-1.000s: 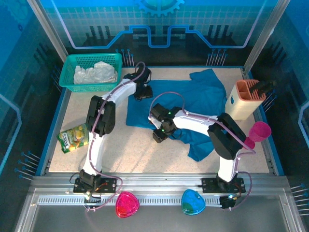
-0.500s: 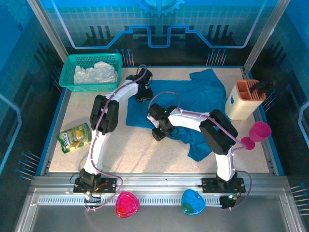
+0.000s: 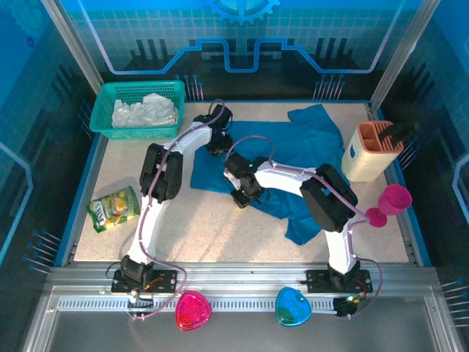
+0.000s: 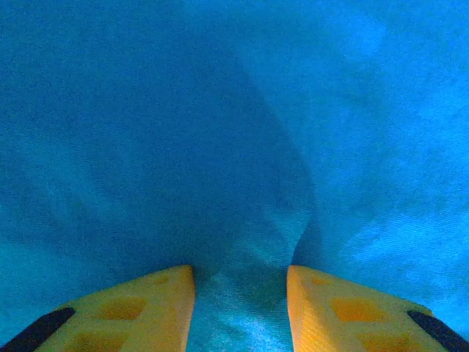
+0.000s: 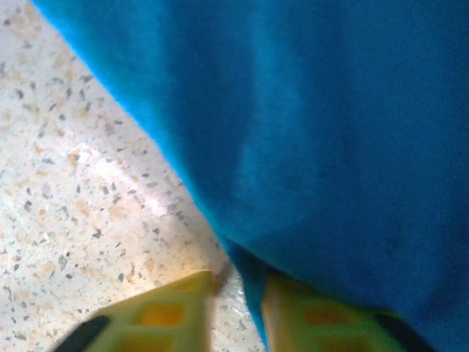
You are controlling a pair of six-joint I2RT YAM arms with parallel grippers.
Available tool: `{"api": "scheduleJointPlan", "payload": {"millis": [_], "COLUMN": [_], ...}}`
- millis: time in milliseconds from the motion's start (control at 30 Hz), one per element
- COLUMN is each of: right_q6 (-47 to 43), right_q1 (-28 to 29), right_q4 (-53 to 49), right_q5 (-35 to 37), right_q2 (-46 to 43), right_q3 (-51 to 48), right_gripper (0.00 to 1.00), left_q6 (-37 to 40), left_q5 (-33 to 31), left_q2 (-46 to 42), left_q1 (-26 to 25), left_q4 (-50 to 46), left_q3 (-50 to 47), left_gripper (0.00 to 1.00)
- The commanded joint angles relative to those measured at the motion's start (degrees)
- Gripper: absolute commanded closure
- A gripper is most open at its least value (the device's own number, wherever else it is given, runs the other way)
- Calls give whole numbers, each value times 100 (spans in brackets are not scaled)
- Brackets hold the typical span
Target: Fold and stack the t-shirts
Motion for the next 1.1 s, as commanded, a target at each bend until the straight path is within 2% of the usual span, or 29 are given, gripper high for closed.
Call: {"api": "scheduleJointPlan", "payload": {"millis": [0,33,67,200,367,467,633,800,867,933,1033,1067], "right_q6": [14,5,-11,-328,-1207,-1617,-1838,-1934,-1853,-1760,-1659,-1655], "right_q1": [-60,-57,-55,69,269,316,318,326,326,324,377,402], "right_q4": [-236,-261,-289,-481,-998,-1399,-1757,-1982,-2022,-2011,-1963,-1980], "right_q5": [7,10,9,-221,-1302,-1692,-1783,-1869,-1643,-1529,-1408,-1313], "right_q2": [348,341,327,62,-560,-926,-1316,-1174,-1025,-946,-1028,-1061], "right_q3": [-2,-5,-21,-121,-307,-396,-484,-480,-447,-382,-234,-161], "right_gripper": [91,98,100,100,100,100,100,100,91,72,59,58], "left_q6": [-53,-46,-37,0,53,82,89,137,158,188,237,251], "left_q5": [53,39,20,-66,-245,-336,-422,-493,-512,-510,-502,-494], "left_q2": [344,339,344,435,648,713,727,749,740,692,542,478], "left_q1": [-52,-47,-51,-52,-52,-52,-51,-52,-46,-52,-60,-60], "left_q4": [-271,-271,-280,-412,-696,-772,-759,-764,-770,-790,-788,-783], "left_q3": [-32,-28,-19,136,448,513,474,492,493,486,442,432], "left_gripper": [60,60,60,60,60,60,61,61,61,61,60,59]}}
